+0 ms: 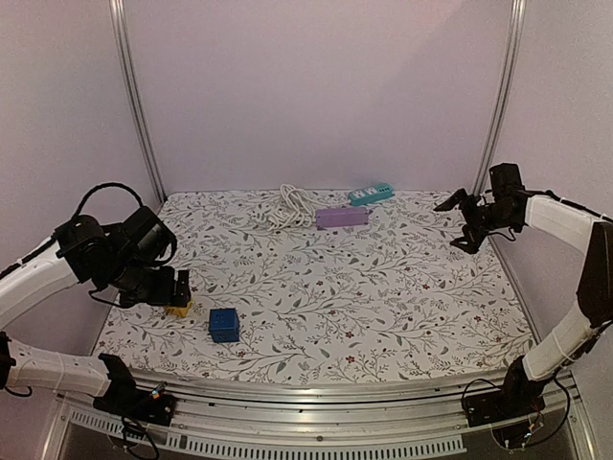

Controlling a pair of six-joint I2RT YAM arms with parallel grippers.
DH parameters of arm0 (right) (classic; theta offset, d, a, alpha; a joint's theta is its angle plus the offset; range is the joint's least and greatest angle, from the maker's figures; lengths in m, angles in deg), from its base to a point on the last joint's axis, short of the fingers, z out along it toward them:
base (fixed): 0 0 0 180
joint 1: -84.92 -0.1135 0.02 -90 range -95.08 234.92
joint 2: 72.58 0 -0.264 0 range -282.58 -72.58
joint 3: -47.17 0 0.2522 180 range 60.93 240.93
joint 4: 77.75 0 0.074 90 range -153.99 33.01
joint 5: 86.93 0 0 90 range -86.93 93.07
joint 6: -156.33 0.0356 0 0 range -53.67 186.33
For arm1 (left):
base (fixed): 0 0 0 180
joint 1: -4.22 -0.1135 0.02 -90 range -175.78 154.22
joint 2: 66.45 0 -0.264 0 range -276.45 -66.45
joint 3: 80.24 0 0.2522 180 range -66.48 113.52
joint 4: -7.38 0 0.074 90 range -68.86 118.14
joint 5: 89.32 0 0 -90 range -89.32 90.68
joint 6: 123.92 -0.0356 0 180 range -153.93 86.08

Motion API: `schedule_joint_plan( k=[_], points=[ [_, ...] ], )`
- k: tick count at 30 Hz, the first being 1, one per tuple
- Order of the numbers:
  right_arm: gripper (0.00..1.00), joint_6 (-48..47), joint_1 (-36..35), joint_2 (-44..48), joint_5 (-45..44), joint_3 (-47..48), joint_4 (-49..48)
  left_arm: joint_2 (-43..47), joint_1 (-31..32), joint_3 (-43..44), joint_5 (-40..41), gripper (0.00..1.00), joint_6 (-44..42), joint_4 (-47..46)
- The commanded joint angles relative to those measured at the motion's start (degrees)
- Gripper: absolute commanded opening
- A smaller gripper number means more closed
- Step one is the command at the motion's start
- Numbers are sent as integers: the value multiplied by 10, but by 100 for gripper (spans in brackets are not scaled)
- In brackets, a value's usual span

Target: Insert the plug

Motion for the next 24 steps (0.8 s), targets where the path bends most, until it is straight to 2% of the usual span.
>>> schedule_joint_plan(
  k=[1,9,17,24],
  points=[
    [99,-15,-42,-53,-17,55,-15,12,9,17,15,99,42,26],
    [99,-72,-79,-187,-36,190,5,17,9,53,36,99,105,33],
    [99,-126,-81,-294,17,306,-4,54,9,50,28,99,168,48],
    [99,-138,-82,-360,40,391,-36,102,9,26,24,100,217,60]
  ],
)
